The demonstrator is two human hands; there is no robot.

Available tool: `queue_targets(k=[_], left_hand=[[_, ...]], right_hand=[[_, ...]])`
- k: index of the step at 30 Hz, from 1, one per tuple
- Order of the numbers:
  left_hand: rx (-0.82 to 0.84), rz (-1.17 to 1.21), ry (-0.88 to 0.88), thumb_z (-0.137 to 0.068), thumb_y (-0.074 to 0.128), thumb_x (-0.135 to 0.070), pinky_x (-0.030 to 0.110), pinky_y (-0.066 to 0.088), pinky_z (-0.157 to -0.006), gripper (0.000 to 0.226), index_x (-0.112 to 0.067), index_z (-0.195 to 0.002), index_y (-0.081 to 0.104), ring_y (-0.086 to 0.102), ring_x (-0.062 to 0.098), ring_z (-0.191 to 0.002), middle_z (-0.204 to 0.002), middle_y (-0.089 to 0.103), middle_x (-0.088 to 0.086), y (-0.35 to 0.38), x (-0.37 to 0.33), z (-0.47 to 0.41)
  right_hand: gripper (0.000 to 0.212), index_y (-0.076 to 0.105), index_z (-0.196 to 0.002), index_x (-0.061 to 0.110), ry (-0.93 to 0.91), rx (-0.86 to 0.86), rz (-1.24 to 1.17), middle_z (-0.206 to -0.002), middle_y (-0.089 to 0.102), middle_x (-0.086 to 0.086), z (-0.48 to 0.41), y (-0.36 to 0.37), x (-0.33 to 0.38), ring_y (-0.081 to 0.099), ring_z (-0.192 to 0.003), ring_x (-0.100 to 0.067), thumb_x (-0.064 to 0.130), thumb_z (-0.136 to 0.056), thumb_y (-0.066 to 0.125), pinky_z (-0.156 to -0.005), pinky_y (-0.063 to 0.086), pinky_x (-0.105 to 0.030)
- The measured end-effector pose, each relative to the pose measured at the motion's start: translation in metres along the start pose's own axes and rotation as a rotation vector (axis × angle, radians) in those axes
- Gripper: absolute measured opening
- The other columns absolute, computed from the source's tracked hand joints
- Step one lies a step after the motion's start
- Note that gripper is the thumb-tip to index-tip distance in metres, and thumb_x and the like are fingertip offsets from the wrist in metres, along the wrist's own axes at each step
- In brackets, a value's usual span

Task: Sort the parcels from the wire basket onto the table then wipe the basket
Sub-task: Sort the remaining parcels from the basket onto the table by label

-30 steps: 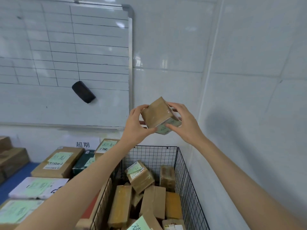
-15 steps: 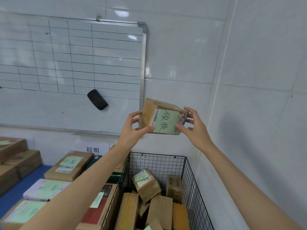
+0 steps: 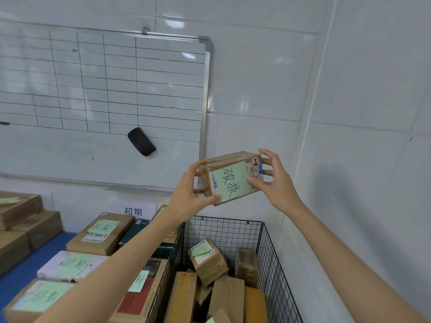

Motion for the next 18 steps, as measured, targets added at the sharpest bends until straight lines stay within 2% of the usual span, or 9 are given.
queue_targets(k=[3, 6, 9, 11, 14, 16, 18], left_hand=[[-0.021, 0.062, -0.028, -0.073, 0.087, -0.020, 0.030, 0.059, -0.082, 0.083, -0.047, -0.131, 0.034, 0.069, 0.017, -0.101, -0.124, 0.053, -0.004, 0.000, 0.001, 0.002], [-0.070, 0.157, -0.065, -0.067, 0.089, -0.023, 0.034, 0.060, -0.083, 0.084, -0.043, -0.128, 0.035, 0.070, 0.019, -0.099, -0.122, 0.056, -0.003, -0.001, 0.000, 0.004], [-0.129, 0.253, -0.086, -0.070, 0.088, -0.017, 0.027, 0.058, -0.080, 0.082, -0.035, -0.129, 0.035, 0.069, 0.018, -0.100, -0.123, 0.057, 0.002, -0.003, -0.004, 0.005], [-0.146, 0.291, -0.094, -0.075, 0.083, -0.008, 0.021, 0.056, -0.075, 0.077, -0.030, -0.130, 0.034, 0.071, 0.019, -0.096, -0.125, 0.055, 0.003, -0.003, -0.007, 0.006], [-0.161, 0.298, -0.108, -0.077, 0.080, -0.005, 0.016, 0.054, -0.071, 0.070, -0.027, -0.125, 0.034, 0.073, 0.014, -0.090, -0.128, 0.053, -0.001, -0.002, -0.011, 0.009], [-0.158, 0.310, -0.126, -0.078, 0.080, -0.007, 0.021, 0.056, -0.075, 0.064, -0.029, -0.119, 0.035, 0.073, 0.014, -0.092, -0.129, 0.052, -0.003, -0.003, -0.010, 0.011], [-0.159, 0.338, -0.162, -0.080, 0.079, -0.011, 0.032, 0.058, -0.085, 0.055, -0.030, -0.113, 0.039, 0.071, 0.017, -0.098, -0.127, 0.056, -0.002, -0.005, -0.006, 0.013]], right_hand=[[0.075, 0.031, -0.146, 0.030, -0.006, -0.021, -0.020, -0.129, 0.050, 0.006, 0.001, 0.003, 0.006, 0.056, -0.109, -0.002, 0.014, -0.086, 0.075, -0.075, 0.054, -0.015], [0.077, 0.030, -0.146, 0.029, -0.024, -0.083, -0.018, -0.129, 0.053, 0.004, 0.003, 0.005, 0.011, 0.056, -0.112, -0.004, 0.022, -0.085, 0.077, -0.082, 0.050, -0.014], [0.077, 0.032, -0.145, 0.027, -0.007, -0.117, -0.003, -0.129, 0.053, 0.006, 0.003, 0.008, 0.016, 0.056, -0.115, -0.012, 0.031, -0.083, 0.077, -0.085, 0.046, -0.021], [0.075, 0.031, -0.144, 0.026, 0.025, -0.106, -0.041, -0.122, 0.051, 0.012, 0.004, 0.011, 0.020, 0.059, -0.110, -0.012, 0.032, -0.084, 0.076, -0.080, 0.048, -0.015], [0.072, 0.031, -0.141, 0.026, 0.023, -0.112, -0.079, -0.116, 0.051, 0.020, 0.004, 0.016, 0.026, 0.065, -0.100, -0.005, 0.029, -0.085, 0.076, -0.084, 0.053, -0.022], [0.070, 0.033, -0.139, 0.025, 0.007, -0.126, -0.102, -0.117, 0.053, 0.019, 0.004, 0.019, 0.030, 0.066, -0.101, -0.007, 0.026, -0.085, 0.077, -0.081, 0.054, -0.022], [0.067, 0.033, -0.136, 0.024, -0.008, -0.139, -0.136, -0.119, 0.053, 0.016, 0.003, 0.021, 0.033, 0.065, -0.103, -0.009, 0.021, -0.085, 0.076, -0.074, 0.054, -0.017]])
Point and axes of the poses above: each hand's wrist, its own z-axis away from the middle knuckle, its own y-axis out of the palm, x = y × z, the point moved 3 cm from there along -z, towards the middle knuckle
